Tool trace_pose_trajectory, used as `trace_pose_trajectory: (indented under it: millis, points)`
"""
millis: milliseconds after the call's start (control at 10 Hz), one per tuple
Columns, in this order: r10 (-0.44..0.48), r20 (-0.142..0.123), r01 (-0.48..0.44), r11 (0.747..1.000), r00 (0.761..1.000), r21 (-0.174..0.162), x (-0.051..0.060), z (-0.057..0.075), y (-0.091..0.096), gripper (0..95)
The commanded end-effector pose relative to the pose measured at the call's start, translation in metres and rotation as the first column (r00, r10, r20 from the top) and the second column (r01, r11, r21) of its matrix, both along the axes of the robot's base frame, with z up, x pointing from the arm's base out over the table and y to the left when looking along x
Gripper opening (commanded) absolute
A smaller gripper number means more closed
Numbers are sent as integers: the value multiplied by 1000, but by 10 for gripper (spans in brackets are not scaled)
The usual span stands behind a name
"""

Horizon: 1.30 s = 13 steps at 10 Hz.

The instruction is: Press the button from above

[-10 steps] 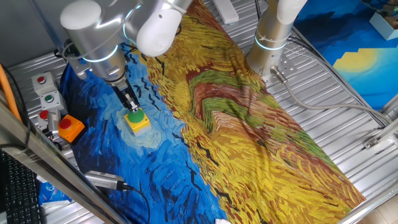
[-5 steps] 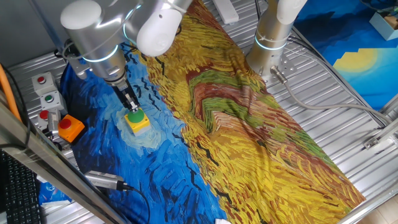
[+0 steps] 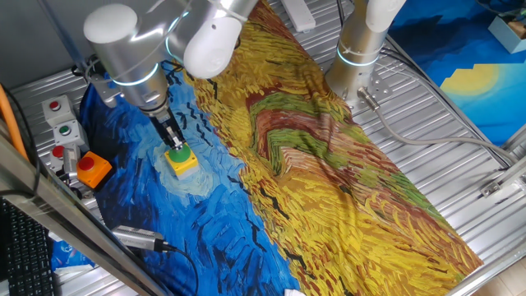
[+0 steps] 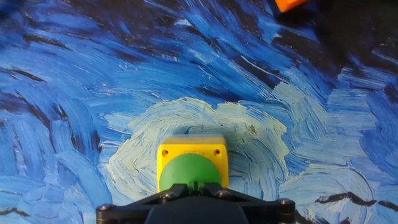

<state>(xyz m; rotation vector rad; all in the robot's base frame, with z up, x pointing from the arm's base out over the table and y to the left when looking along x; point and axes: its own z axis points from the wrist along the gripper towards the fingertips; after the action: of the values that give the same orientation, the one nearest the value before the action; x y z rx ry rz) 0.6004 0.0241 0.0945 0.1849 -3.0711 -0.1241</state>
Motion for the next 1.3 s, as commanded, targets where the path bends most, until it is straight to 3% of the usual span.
trace_pose_trajectory:
  millis: [100,500,600,900,1300]
  points:
    - [-3,-1,3,1000,1000,-1,0,-2,0,0]
    - [-2,-2,2,1000,1000,-6,0,-9,0,0]
    - [1,-2,-1,1000,1000,1,0,-5,0,0]
    - [-1,-18,1,1000,1000,2,-2,26,2,0]
    - [-7,-12,7,1000,1000,2,-3,27,2,0]
